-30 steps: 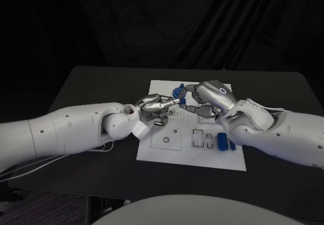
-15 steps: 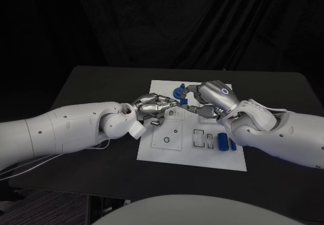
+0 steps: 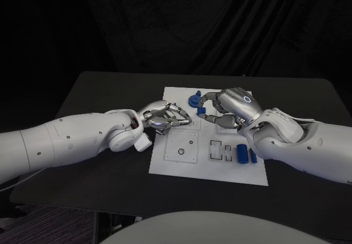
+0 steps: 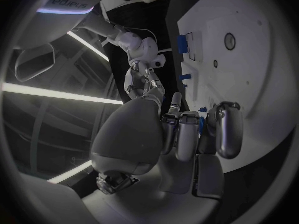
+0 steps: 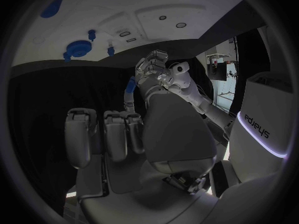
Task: Assemble the parts on the task board
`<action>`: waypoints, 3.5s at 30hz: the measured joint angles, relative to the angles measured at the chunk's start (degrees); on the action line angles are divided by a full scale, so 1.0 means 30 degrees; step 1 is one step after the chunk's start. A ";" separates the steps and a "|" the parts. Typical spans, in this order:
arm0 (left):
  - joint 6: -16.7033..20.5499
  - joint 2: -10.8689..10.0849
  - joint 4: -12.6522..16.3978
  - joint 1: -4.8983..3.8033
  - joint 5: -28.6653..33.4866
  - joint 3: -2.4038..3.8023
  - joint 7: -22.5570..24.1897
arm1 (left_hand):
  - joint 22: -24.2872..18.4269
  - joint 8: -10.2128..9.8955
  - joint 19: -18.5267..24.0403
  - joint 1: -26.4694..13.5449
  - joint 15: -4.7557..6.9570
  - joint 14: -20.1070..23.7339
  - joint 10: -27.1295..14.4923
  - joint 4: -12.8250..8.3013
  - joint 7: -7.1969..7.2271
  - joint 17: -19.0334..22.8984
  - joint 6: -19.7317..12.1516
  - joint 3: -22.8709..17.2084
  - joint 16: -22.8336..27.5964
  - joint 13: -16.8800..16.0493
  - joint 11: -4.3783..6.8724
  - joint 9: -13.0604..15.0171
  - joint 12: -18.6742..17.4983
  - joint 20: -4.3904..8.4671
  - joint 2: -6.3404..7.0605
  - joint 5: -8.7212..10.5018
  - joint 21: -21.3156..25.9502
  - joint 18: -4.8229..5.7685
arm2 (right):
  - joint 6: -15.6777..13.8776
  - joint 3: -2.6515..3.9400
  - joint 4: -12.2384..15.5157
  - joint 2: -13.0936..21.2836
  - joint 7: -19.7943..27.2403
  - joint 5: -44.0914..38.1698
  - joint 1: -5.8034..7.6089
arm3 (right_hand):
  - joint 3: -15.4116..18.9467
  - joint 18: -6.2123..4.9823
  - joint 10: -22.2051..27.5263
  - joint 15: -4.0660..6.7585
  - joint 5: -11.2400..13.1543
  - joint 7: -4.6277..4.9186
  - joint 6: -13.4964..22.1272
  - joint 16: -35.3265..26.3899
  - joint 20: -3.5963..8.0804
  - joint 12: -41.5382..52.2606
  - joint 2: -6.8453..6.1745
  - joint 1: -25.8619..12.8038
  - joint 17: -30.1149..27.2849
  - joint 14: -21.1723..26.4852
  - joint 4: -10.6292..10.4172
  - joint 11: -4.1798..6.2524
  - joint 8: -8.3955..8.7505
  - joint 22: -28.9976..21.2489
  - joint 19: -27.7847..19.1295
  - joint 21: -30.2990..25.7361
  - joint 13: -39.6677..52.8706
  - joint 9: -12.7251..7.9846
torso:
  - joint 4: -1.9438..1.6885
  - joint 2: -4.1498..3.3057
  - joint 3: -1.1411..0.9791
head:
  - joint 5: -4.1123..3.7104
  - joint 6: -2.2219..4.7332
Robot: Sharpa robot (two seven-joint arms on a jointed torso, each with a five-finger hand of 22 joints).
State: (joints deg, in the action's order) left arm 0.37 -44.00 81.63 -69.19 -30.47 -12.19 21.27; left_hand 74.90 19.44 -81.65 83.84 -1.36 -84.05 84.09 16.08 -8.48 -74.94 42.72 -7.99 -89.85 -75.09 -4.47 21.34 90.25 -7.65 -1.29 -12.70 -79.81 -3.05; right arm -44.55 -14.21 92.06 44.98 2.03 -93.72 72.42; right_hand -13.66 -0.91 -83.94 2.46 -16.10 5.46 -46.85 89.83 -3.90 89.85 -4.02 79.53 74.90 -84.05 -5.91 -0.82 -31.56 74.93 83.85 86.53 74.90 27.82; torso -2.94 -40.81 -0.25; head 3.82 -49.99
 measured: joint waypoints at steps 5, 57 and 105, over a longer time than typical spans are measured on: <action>0.0819 -0.0155 0.0231 -0.0030 -0.2348 0.0003 0.0179 | 0.0000 0.1542 -0.0778 -0.0220 0.0288 0.0001 -0.0168 -0.0074 0.0301 0.0001 0.0300 0.0835 0.0000 0.0003 0.0256 0.0631 0.0006 0.0292 -0.0196 0.0419 -0.2169 0.0466 | 0.0008 0.0000 0.0003 -0.0040 0.0003 0.0000 -0.0001 | 0.0001 0.0001 0.0000 0.0000 0.0001 -0.0001 0.0001 0.0000 0.0000 0.0000 -0.0002 -0.0001 0.0000 0.0000 0.0001 0.0000 0.0005 -0.0001 0.0000 0.0000 0.0016 0.0001 | 0.0000 0.0011 0.0002 | -0.0033 0.0000; 0.1988 -0.0098 -0.0310 -0.2365 -0.7425 0.0006 0.0386 | 0.0011 0.3998 0.0417 0.1427 -0.1467 -0.0016 -0.1145 0.0041 -0.0588 0.0010 -0.2000 0.4926 -0.0001 -0.0069 -0.1120 0.0005 -0.1258 -0.1188 -0.0825 0.0358 -0.1262 0.0324 | 0.0044 0.0000 0.0024 -0.0029 0.0296 0.0001 -0.0005 | -0.0031 0.0000 0.0000 -0.0001 0.0077 -0.0104 -0.0035 0.0000 0.0000 0.0000 -0.0195 -0.0361 0.0000 0.0000 -0.0031 -0.0001 0.0081 -0.0007 0.0000 0.0081 0.0006 -0.0029 | -0.0015 0.0033 -0.0026 | -0.0022 0.0000; -0.2567 0.1086 -0.0756 -0.2131 0.0721 0.0002 -0.2016 | 0.0006 0.0785 -0.0772 0.0820 -0.0476 0.0000 -0.0472 0.0161 -0.0349 0.0011 -0.2667 0.3402 0.0000 -0.0071 -0.0669 -0.1733 -0.0003 -0.0464 -0.2178 -0.1007 -0.3324 0.0901 | -0.0099 0.0000 -0.0060 -0.0084 0.0430 0.0002 -0.0006 | -0.0025 0.0002 0.0001 -0.0001 -0.0015 -0.0162 -0.0031 0.0000 0.0000 0.0000 -0.0285 -0.0441 0.0000 0.0000 -0.0025 -0.0001 0.0395 0.0002 0.0000 0.0079 0.0002 -0.0178 | -0.0015 -0.0013 0.0000 | -0.0060 0.0000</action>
State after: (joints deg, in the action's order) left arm -7.33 -40.74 79.36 -75.59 -28.30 -12.18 15.23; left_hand 74.92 21.80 -83.97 86.30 -2.79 -84.05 82.67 16.56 -9.52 -74.91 34.72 2.21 -89.85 -75.31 -6.48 16.14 90.24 -9.04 -7.82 -15.72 -89.78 -0.34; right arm -44.85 -14.21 91.88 44.73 3.31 -93.71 72.40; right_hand -13.74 -0.91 -83.94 2.45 -16.14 4.97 -46.95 89.83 -3.90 89.85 -4.88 78.21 74.90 -84.05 -5.99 -0.83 -30.38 74.93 83.85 86.76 74.91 27.29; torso -2.99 -40.85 -0.25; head 3.64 -49.99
